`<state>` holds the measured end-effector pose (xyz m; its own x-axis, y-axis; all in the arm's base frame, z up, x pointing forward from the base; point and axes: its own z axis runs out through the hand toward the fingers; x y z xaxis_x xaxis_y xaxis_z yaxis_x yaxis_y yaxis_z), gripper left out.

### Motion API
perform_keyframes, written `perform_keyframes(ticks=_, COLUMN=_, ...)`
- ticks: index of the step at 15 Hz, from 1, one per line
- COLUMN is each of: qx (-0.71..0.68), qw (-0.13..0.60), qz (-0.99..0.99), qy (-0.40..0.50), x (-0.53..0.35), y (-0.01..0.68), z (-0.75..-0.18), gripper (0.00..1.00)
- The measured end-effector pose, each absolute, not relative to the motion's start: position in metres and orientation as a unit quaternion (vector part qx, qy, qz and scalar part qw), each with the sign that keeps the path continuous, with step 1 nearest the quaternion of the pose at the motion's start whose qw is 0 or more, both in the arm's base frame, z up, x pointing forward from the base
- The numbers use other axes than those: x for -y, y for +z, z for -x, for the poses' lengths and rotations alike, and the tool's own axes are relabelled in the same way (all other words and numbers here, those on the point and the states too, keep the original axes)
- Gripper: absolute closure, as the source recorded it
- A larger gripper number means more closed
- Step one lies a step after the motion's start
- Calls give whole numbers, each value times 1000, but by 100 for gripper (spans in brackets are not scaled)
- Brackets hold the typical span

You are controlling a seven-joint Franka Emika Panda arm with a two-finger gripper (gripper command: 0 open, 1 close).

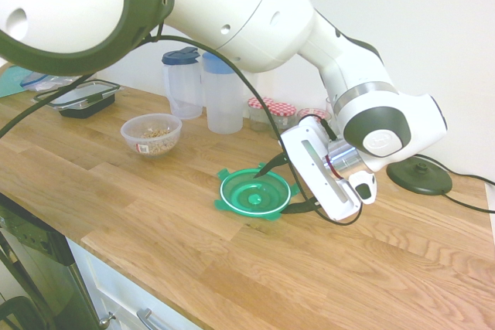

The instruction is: Cover the lid of food container

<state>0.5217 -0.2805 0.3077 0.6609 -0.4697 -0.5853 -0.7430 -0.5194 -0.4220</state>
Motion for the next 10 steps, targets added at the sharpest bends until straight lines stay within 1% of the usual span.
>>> perform_keyframes(ticks=10, qx=-360, qw=336, qz=845, qy=207, x=279, y=303, z=-520, gripper=100)
